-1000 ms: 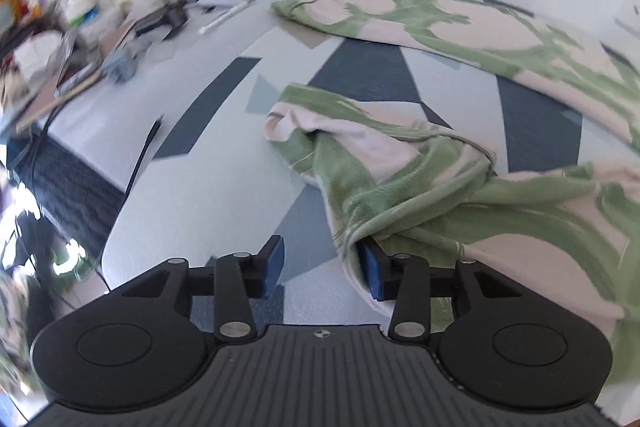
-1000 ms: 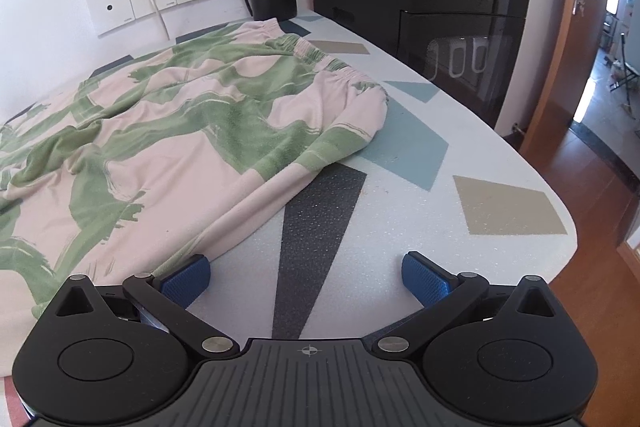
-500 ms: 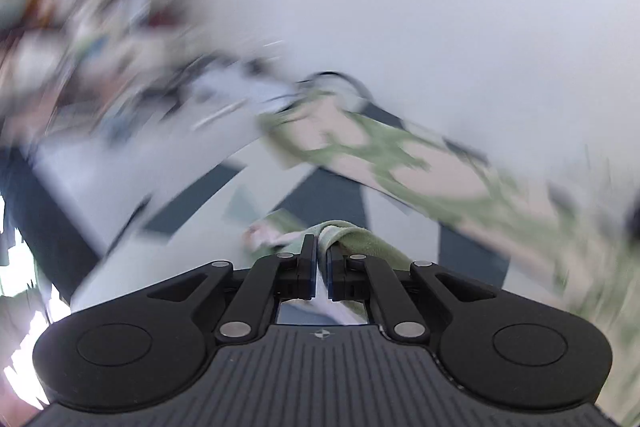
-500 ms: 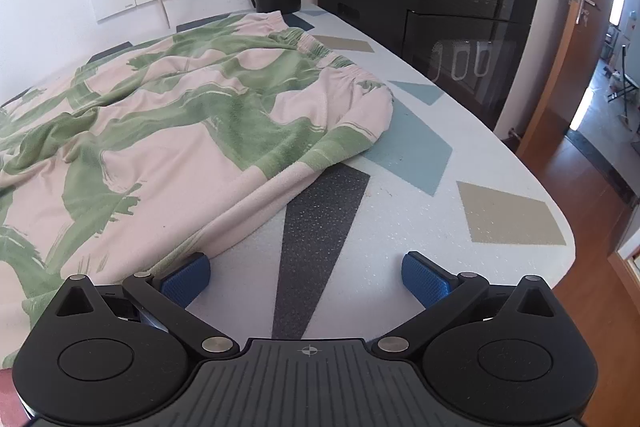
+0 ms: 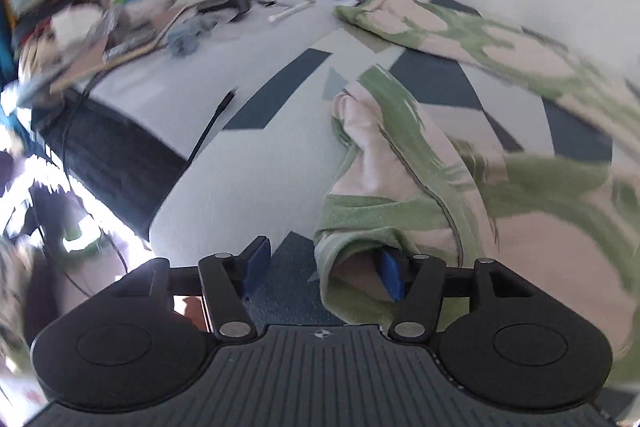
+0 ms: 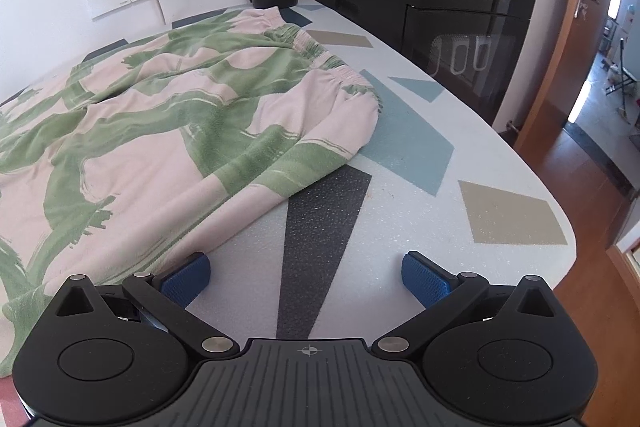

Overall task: Fold clothes
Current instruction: 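Grasp the folded shirt edge with the left gripper and lift it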

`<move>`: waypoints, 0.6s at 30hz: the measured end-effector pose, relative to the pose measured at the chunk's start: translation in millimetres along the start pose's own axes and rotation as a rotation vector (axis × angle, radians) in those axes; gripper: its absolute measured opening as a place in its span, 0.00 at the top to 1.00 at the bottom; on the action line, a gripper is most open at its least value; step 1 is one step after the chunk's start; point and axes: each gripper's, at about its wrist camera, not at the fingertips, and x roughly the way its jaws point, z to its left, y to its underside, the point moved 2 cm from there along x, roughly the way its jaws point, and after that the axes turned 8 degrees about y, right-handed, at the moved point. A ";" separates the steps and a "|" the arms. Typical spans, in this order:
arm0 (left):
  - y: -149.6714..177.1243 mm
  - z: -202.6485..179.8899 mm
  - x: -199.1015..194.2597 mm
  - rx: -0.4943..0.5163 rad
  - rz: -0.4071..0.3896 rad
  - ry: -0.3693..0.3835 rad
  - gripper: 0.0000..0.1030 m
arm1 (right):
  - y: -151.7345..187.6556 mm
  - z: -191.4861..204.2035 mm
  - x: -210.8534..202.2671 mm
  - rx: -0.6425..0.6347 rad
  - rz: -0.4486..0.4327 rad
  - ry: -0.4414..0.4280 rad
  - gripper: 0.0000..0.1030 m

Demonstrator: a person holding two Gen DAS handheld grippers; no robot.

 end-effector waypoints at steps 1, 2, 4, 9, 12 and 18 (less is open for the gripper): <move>0.8 -10.8 -1.4 0.112 -0.012 -0.033 0.42 | 0.3 0.5 -0.5 -0.001 0.001 0.000 0.01; 3.0 -20.8 -2.5 0.222 -0.023 -0.061 0.41 | 0.8 0.7 -1.1 0.000 0.001 0.001 0.01; 8.5 -38.8 -3.3 0.430 -0.043 -0.109 0.41 | 1.8 1.1 -2.3 0.001 0.002 0.002 0.01; 17.4 -61.0 1.5 0.741 -0.083 -0.148 0.48 | 4.4 3.2 -3.8 -0.002 -0.002 0.010 0.01; 11.5 -60.4 -0.9 0.730 -0.080 -0.040 0.95 | 3.7 4.9 -3.7 0.004 0.001 0.018 0.01; -19.1 24.8 -40.1 -0.035 -0.271 0.098 0.95 | 2.5 8.0 -3.3 0.010 0.011 0.026 0.01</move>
